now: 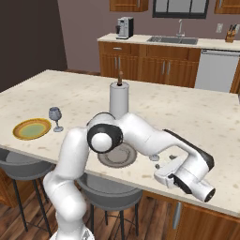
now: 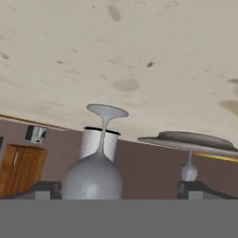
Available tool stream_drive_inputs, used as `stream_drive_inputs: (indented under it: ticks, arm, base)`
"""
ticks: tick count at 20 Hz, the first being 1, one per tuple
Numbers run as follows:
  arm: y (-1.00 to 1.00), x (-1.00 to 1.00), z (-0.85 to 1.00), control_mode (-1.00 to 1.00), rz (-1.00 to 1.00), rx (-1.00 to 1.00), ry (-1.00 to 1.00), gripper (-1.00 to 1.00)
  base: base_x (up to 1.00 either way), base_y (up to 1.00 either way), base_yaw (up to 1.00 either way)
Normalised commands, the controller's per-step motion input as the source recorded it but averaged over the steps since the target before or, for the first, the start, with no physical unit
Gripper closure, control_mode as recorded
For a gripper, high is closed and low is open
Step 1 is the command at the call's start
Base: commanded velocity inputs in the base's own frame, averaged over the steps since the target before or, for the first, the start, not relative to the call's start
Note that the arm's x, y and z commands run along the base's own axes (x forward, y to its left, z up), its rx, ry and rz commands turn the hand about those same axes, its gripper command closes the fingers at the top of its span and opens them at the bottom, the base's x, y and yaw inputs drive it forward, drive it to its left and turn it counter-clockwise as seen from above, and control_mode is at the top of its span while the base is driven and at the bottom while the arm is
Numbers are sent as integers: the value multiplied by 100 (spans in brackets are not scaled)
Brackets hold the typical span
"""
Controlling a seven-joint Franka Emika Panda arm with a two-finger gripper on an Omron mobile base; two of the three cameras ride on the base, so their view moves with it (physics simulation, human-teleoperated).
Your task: Retrieve the wine glasses from the counter and place one next to each plate.
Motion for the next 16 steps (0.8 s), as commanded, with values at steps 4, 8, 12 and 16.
stream_drive_inputs:
  ticks: [4, 8, 12, 16]
  arm:
    - [9, -91, 100, -100, -11, 0, -8, -100]
    - [36, -79, 100, -100, 0, 0, -4, -100]
    - [73, -55, 100, -100, 12, 0, 0, -100]
    - [83, -41, 100, -100, 16, -1, 0, -100]
  base:
    - [0, 0, 0]
    - [0, 0, 0]
    - [0, 0, 0]
    - [0, 0, 0]
